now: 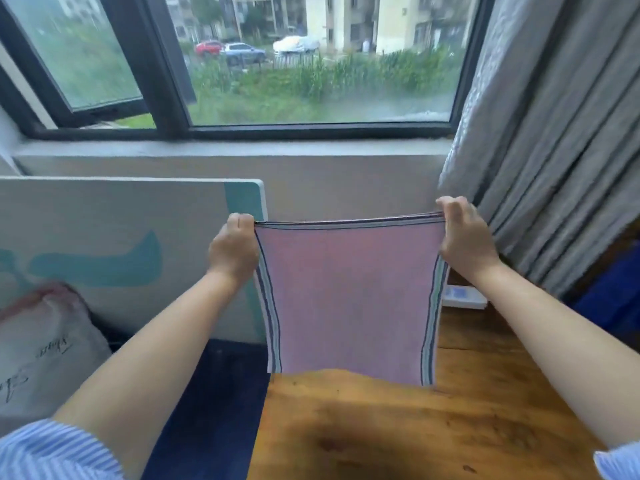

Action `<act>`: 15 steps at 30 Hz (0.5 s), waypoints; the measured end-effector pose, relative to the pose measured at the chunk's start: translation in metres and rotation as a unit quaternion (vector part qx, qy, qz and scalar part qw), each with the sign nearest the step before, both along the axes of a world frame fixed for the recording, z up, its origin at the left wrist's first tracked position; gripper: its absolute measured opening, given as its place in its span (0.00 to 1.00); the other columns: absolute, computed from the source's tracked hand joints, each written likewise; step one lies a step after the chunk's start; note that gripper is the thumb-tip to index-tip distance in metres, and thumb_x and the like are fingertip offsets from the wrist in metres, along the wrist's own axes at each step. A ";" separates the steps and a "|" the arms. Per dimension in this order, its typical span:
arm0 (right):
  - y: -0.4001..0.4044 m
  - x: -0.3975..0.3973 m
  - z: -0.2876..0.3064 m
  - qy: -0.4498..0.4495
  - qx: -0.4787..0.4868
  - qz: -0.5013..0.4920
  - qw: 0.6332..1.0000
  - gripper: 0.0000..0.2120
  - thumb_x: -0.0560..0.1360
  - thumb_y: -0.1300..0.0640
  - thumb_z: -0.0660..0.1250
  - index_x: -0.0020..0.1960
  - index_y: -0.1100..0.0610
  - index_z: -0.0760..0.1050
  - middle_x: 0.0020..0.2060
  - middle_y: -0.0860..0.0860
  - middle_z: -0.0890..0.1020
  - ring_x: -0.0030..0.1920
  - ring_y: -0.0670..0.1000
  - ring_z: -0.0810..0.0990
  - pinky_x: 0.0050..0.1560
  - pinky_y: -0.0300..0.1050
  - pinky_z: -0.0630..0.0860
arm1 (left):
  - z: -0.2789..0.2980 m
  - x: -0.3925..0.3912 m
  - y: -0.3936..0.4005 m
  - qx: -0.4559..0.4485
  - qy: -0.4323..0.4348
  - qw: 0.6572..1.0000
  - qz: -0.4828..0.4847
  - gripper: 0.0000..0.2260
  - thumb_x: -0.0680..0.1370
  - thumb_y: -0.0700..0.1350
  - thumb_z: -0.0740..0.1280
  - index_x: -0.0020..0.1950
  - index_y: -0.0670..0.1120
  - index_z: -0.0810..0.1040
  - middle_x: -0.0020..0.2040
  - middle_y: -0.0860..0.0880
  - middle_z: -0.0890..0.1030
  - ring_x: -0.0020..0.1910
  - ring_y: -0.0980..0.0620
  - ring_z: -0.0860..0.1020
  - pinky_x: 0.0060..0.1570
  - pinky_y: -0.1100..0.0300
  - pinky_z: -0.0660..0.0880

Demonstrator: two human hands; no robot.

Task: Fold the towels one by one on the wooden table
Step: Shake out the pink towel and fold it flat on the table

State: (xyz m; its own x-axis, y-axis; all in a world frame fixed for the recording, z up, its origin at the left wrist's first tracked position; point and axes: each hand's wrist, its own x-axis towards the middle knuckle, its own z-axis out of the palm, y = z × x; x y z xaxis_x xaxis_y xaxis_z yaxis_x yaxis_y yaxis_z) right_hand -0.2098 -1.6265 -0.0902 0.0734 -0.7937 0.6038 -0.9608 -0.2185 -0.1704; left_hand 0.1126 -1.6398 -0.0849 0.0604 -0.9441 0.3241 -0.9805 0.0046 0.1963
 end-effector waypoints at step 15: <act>0.001 -0.055 0.041 0.073 0.020 0.003 0.997 0.06 0.63 0.77 0.60 0.34 0.70 0.73 0.34 0.67 0.75 0.36 0.65 0.77 0.35 0.54 0.75 | 0.022 -0.033 -0.025 0.043 -0.217 0.973 -0.059 0.14 0.76 0.35 0.52 0.60 0.40 0.66 0.58 0.43 0.75 0.56 0.43 0.78 0.46 0.53 0.74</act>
